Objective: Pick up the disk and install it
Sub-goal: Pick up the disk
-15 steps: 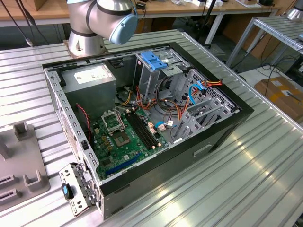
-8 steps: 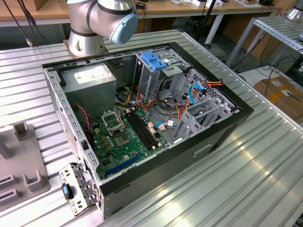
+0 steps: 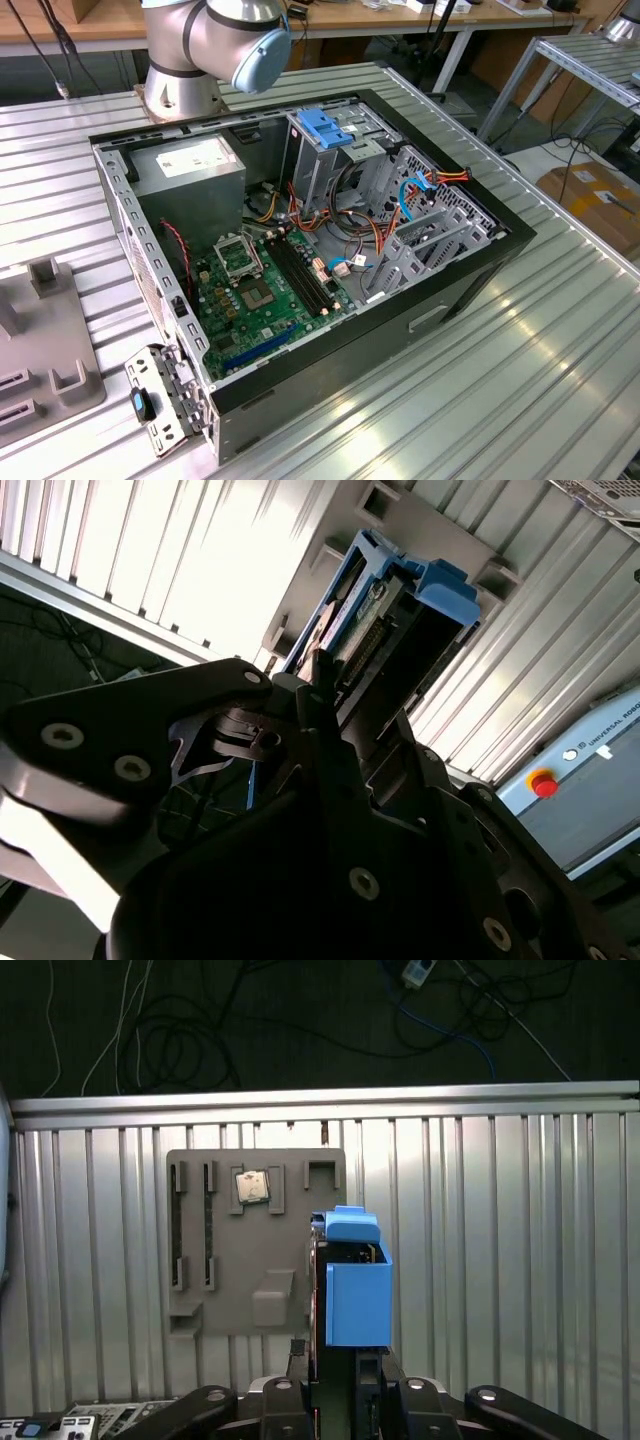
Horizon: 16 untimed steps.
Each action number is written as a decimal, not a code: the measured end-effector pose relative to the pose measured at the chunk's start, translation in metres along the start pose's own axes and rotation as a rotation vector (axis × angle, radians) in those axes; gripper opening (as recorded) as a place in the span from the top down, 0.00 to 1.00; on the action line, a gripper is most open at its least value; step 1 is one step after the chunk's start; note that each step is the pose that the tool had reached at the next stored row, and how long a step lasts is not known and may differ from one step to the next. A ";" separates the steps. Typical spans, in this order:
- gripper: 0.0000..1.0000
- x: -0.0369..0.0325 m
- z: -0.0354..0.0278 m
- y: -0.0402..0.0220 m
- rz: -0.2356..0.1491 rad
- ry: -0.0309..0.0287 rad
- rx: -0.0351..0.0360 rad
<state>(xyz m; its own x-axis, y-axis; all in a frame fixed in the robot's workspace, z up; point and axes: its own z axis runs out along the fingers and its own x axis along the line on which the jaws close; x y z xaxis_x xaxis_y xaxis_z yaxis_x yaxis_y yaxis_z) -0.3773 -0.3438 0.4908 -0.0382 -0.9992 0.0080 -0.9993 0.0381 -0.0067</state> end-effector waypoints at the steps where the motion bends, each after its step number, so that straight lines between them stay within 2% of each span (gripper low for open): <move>1: 0.65 0.0000 -0.0005 0.0000 0.000 0.0000 -0.0001; 4: 0.65 0.0000 -0.0047 -0.0001 0.000 0.0000 -0.0001; 7: 0.65 0.0000 -0.0048 -0.0006 0.000 0.0000 0.0000; 11: 0.65 -0.0005 -0.0048 -0.0140 0.000 0.0000 -0.0001; 13: 0.65 -0.0007 -0.0048 -0.0186 0.000 0.0001 -0.0002; 14: 0.65 -0.0009 -0.0047 -0.0246 0.000 -0.0001 -0.0001; 16: 0.65 -0.0011 -0.0046 -0.0308 0.000 0.0000 -0.0001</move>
<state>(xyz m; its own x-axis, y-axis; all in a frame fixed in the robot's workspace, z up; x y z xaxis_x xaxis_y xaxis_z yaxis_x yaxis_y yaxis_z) -0.3465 -0.3438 0.4957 -0.0382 -0.9992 0.0080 -0.9993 0.0381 -0.0066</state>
